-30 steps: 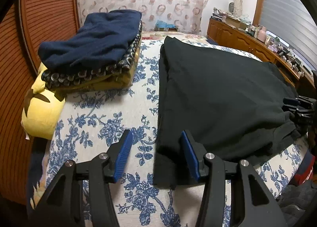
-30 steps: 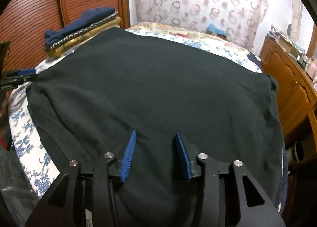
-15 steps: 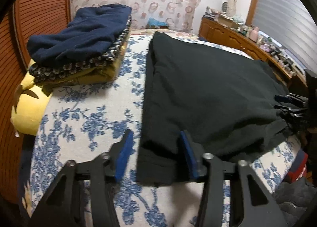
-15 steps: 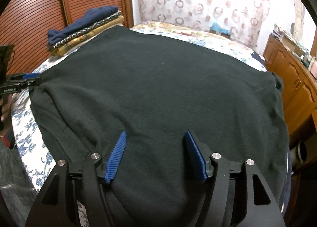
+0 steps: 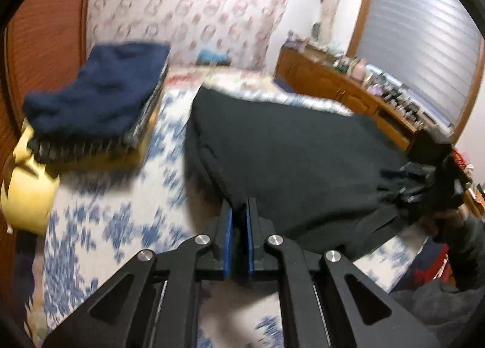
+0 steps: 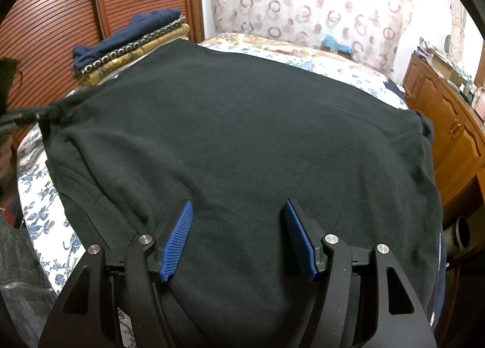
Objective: Fold small clothes
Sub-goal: 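Grasp the black shirt edge with the left gripper while the right gripper grasps its corner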
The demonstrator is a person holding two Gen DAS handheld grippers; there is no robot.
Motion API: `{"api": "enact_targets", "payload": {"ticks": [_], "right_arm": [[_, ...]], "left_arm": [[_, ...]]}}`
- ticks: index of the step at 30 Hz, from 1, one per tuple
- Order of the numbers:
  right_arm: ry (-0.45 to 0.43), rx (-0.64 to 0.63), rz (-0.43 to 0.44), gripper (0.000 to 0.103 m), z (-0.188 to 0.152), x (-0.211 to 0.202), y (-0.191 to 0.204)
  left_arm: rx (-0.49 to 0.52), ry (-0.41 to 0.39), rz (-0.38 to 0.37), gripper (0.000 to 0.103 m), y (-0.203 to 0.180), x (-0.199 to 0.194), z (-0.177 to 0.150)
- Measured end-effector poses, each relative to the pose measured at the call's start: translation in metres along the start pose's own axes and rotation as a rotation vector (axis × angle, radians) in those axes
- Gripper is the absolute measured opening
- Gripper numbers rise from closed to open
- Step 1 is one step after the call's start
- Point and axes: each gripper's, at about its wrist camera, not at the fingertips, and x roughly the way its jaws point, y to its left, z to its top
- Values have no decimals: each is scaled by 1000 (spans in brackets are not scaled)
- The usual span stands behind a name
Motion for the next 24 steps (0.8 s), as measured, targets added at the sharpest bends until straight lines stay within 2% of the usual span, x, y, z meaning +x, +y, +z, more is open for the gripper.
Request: {"api": "enact_targets", "payload": {"ticks": [4, 9, 16, 24], "right_arm": [[1, 1, -4, 64, 0, 0, 0], [-43, 50, -20, 60, 0, -15, -9], [-127, 77, -105, 60, -5, -69, -27], [-198, 100, -169, 60, -8, -116, -45]], "left_arm": [[32, -72, -41, 4, -19, -9, 25], [80, -111, -92, 4, -41, -2, 53], [162, -134, -199, 4, -84, 11, 84], [264, -114, -320, 4, -143, 26, 117]]}}
